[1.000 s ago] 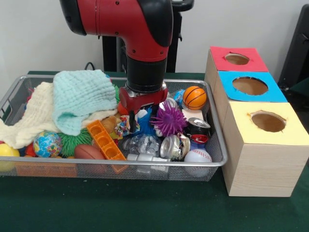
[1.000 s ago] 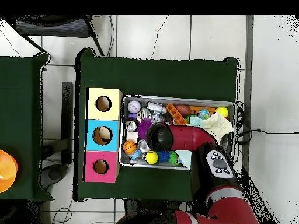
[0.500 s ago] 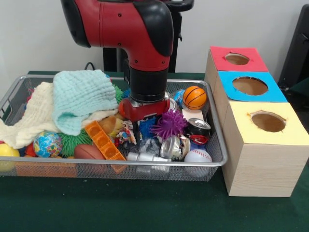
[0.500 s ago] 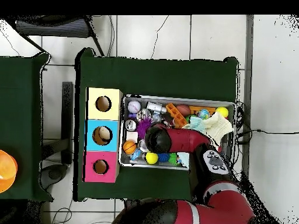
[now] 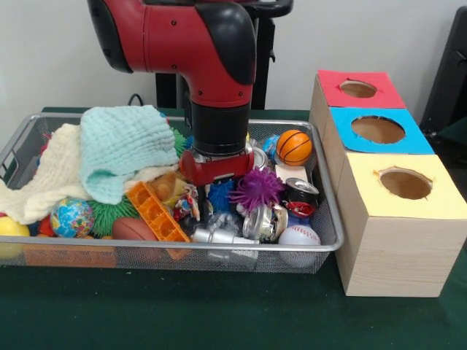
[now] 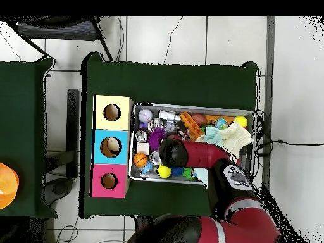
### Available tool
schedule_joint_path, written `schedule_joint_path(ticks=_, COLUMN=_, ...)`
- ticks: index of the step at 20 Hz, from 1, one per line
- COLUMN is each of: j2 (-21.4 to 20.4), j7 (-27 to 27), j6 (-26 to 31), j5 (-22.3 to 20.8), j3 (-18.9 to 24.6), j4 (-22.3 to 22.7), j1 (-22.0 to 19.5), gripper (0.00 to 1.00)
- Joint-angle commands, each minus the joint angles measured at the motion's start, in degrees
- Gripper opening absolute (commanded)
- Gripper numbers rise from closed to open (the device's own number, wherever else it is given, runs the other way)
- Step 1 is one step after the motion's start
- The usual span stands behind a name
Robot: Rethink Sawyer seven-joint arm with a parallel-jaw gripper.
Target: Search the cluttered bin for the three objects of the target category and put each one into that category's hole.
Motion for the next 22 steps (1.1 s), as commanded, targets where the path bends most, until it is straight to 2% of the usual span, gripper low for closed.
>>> schedule_joint_path(ticks=1, j2=6.4, j7=17.9, j6=-19.8, j5=1.3, j3=11.5, j4=0.9, j1=-3.8, gripper=1.00)
schedule_joint_path(ticks=6, j2=9.7, j7=17.1, j6=-21.4, j5=0.8, j3=15.1, j4=-0.6, j1=-7.2, gripper=1.00)
schedule_joint_path(ticks=14, j2=13.5, j7=16.9, j6=-26.9, j5=-0.6, j3=16.9, j4=-1.0, j1=-9.0, gripper=1.00)
schedule_joint_path(ticks=18, j2=14.1, j7=15.4, j6=-23.5, j5=4.3, j3=11.1, j4=-2.4, j1=-4.4, gripper=1.00)
schedule_joint_path(ticks=22, j2=12.5, j7=14.5, j6=-18.6, j5=9.2, j3=4.8, j4=-3.0, j1=1.0, gripper=1.00)
